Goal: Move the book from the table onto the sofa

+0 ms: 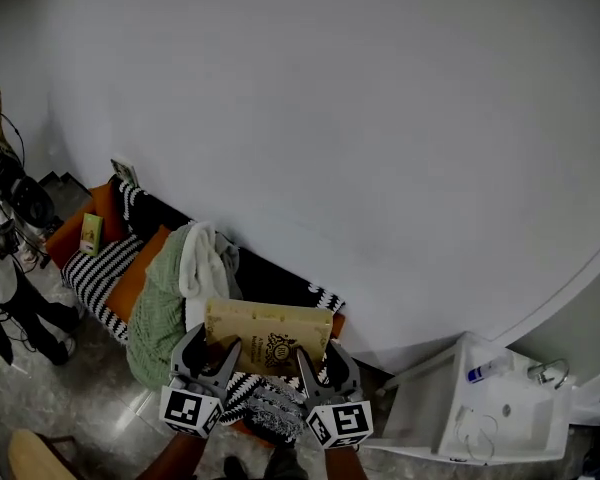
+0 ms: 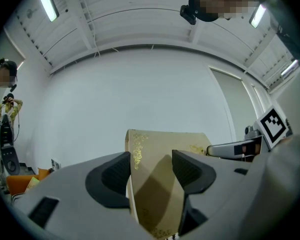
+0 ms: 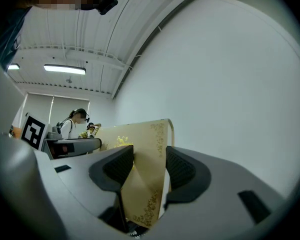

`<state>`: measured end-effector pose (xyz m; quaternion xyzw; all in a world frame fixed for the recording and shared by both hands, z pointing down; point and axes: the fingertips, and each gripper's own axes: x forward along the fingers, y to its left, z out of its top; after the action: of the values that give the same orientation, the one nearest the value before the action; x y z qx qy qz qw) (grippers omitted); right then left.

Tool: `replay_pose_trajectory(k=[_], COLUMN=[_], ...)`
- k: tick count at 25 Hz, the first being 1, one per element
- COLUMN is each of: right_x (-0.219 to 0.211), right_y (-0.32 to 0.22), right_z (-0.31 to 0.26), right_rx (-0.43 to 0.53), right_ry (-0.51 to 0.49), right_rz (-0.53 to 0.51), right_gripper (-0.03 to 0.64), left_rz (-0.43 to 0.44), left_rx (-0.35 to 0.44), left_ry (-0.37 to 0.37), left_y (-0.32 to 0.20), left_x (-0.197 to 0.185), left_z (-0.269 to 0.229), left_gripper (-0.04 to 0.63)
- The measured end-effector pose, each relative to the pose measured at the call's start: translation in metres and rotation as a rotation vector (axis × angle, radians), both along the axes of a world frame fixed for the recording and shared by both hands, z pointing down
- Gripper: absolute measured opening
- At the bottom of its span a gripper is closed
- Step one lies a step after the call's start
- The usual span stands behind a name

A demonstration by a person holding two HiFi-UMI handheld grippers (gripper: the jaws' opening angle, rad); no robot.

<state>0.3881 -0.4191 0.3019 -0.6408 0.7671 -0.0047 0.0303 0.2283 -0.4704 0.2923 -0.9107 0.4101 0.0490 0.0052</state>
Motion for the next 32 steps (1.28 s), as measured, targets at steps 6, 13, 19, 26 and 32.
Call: replay_pose_trajectory(k=[6, 13, 19, 26, 32], right_x=[0.026, 0.064, 0.073, 0.070, 0.065], right_y=[-0.062, -0.125, -0.170, -0.210, -0.246], right_z=[0.019, 0.055, 0.094, 0.148, 0.206], right_rx=[-0.025, -0.058, -0.096, -0.151, -0.212], right_ry=[-0.030, -0.048, -0.077, -0.088, -0.099], right_rz=[-0.065, -0.121, -0.162, -0.169, -0.138], right_gripper=[0.215, 0.215, 0.215, 0.215, 0.215], left_rz=[-0.072, -0.147, -0.199, -0.209, -0.173], left_rx=[-0.035, -0.071, -0.118, -0.185, -0.251], left_ry=[-0.024, -0.052, -0.085, -0.090, -0.091], left_y=[-0.052, -0.105, -0.141, -0.181, -0.222], left_x=[0.024, 0.059, 0.067, 0.063, 0.059], left_z=[0.018, 0.052, 0.087, 0.143, 0.204], left_gripper=[0.244, 0.244, 0.245, 0.245, 0.245])
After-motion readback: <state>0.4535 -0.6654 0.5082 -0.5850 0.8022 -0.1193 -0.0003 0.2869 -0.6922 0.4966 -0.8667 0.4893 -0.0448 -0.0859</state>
